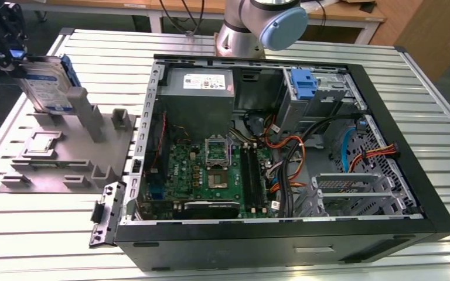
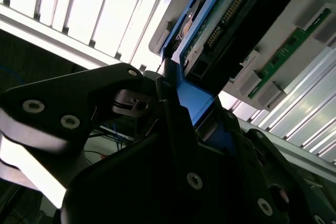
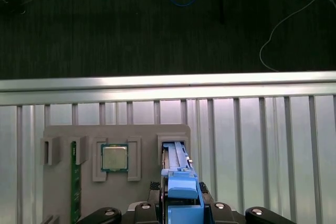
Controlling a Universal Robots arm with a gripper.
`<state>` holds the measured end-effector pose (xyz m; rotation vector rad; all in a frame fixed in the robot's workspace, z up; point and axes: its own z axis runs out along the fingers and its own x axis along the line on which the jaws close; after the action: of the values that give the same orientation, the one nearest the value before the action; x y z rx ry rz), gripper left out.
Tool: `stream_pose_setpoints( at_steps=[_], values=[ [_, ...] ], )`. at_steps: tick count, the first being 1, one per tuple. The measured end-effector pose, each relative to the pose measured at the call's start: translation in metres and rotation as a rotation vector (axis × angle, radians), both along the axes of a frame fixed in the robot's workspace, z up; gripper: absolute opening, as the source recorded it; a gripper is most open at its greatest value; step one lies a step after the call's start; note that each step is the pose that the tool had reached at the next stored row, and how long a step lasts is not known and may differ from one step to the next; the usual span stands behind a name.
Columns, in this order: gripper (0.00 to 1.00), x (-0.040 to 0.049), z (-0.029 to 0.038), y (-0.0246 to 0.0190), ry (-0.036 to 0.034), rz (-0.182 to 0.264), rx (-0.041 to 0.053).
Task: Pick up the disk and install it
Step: 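Pick up the disk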
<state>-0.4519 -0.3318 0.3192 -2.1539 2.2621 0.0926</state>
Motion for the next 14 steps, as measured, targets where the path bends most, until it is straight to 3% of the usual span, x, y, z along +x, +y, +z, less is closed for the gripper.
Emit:
stream_pose_setpoints(
  at_steps=[14],
  values=[
    [0.37, 0.0, 0.0039, 0.0, 0.0, 0.0, -0.0006]
  ],
)
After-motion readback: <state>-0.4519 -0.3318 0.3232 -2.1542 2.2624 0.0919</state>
